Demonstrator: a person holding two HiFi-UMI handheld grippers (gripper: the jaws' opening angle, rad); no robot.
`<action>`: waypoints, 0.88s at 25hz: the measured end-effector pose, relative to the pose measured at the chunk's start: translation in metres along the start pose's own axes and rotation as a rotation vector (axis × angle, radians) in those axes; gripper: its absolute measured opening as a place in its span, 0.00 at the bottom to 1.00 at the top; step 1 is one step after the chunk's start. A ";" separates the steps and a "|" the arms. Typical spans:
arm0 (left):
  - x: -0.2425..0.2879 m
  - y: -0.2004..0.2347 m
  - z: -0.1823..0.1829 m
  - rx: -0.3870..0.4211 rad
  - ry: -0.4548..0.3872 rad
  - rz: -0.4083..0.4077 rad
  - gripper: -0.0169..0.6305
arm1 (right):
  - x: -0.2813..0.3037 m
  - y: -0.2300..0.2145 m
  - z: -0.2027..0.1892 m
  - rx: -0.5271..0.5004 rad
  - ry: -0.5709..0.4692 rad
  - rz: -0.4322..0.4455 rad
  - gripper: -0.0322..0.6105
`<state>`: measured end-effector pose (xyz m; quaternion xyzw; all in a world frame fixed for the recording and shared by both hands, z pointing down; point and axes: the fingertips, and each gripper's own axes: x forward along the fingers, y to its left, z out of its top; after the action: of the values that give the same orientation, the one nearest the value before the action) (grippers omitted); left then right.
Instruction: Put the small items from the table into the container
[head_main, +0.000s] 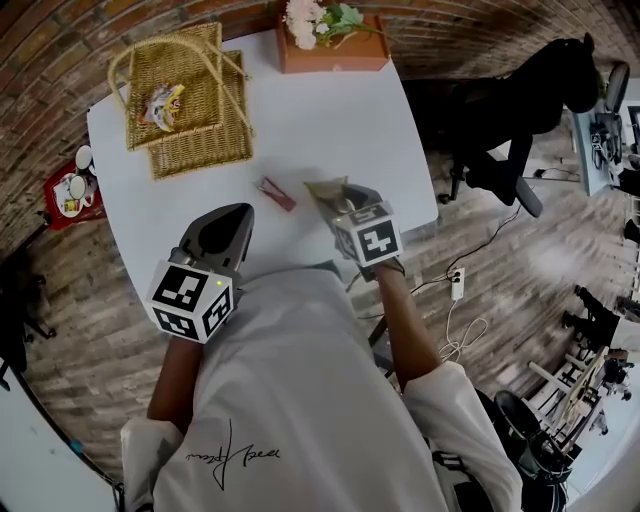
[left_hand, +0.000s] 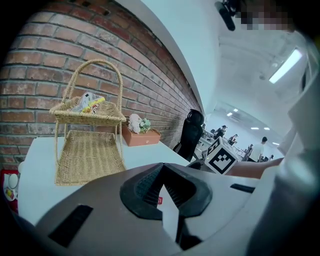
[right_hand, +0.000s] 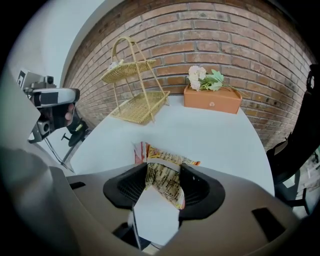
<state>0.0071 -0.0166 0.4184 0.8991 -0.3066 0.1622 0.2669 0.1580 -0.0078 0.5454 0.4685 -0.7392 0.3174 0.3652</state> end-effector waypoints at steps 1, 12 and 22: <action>-0.001 0.000 0.000 0.001 -0.001 0.000 0.04 | -0.001 0.001 0.002 -0.001 -0.002 0.000 0.39; -0.006 0.000 0.004 -0.017 -0.028 -0.016 0.04 | -0.016 0.017 0.023 -0.039 -0.056 0.026 0.39; -0.009 0.005 0.003 -0.010 -0.036 -0.003 0.04 | -0.029 0.032 0.041 -0.084 -0.102 0.049 0.39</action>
<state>-0.0027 -0.0173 0.4134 0.9010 -0.3111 0.1438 0.2661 0.1267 -0.0157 0.4955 0.4502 -0.7807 0.2705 0.3387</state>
